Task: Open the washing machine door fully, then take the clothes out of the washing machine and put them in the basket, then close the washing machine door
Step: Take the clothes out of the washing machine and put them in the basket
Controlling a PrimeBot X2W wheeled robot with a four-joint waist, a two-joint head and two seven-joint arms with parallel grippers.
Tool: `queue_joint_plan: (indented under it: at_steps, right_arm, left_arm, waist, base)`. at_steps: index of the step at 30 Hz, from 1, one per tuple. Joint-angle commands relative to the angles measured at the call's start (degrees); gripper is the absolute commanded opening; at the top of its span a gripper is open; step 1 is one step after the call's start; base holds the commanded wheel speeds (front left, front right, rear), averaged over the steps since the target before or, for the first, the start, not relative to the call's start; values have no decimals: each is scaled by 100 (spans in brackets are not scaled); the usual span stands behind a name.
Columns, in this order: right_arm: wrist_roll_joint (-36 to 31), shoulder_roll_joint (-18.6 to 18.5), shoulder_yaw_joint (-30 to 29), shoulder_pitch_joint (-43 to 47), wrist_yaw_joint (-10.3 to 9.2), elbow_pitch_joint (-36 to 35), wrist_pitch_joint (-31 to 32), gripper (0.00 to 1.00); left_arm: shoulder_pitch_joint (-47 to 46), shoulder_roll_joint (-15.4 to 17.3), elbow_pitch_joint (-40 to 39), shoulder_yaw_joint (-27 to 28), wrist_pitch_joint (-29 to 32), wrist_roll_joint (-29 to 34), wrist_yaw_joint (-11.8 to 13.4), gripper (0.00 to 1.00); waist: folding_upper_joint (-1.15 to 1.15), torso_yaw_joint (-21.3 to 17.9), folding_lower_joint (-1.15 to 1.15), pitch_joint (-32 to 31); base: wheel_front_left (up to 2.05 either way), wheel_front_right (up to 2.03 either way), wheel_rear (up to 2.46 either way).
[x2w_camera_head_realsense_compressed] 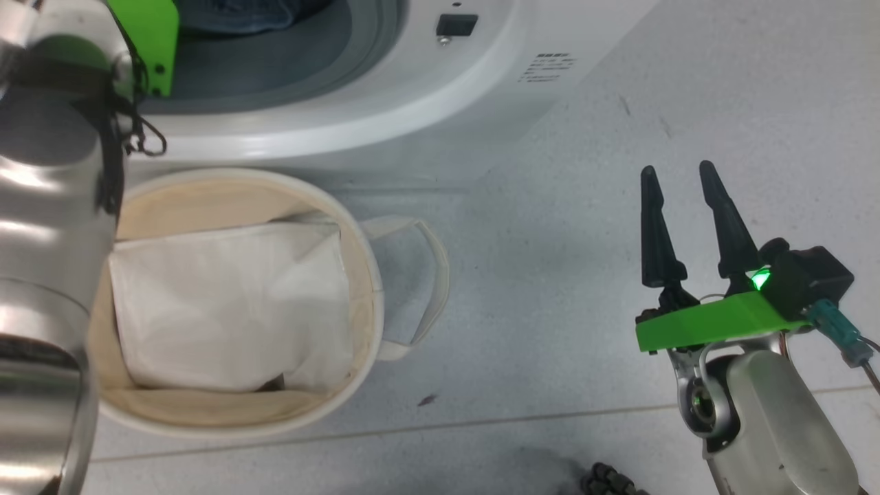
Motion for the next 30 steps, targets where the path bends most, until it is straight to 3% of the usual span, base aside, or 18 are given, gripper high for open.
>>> queue_joint_plan:
  at_steps: [1,20,21,22,23,24,30]
  right_arm:
    - [-41,25,56,15,42,-185,-70,100]
    - [-30,74,-78,-80,42,-312,-70,100]
    - [-31,73,-82,-78,42,-313,-70,100]
    - [-31,73,-87,-79,42,-314,-70,100]
    - [-31,73,-87,-79,42,-314,-70,100]
    - [-31,69,-93,-79,42,-317,-70,100]
    - [-46,42,-85,-86,42,-288,-70,100]
  left_arm:
    - [-340,206,-83,84,21,-30,75,100]
    - [-738,362,340,-136,327,-23,203,100]
    - [-726,363,345,-154,303,-23,180,90]
    - [-714,369,349,-168,287,-28,152,16]
    - [-714,369,349,-168,287,-28,152,16]
    - [-697,375,355,-176,296,-39,131,0]
    - [-584,386,375,-183,215,-135,49,0]
  waist:
    - [0,20,-1,119]
    - [0,-11,-1,585]
    - [0,-10,-1,584]
    - [0,-8,-1,583]
    - [0,-8,-1,583]
    - [0,-4,-1,578]
    - [0,29,-1,483]
  base:
    - [0,0,0]
    - [0,0,0]
    - [0,0,0]
    - [0,0,0]
    - [0,0,0]
    - [0,0,0]
    - [0,0,0]
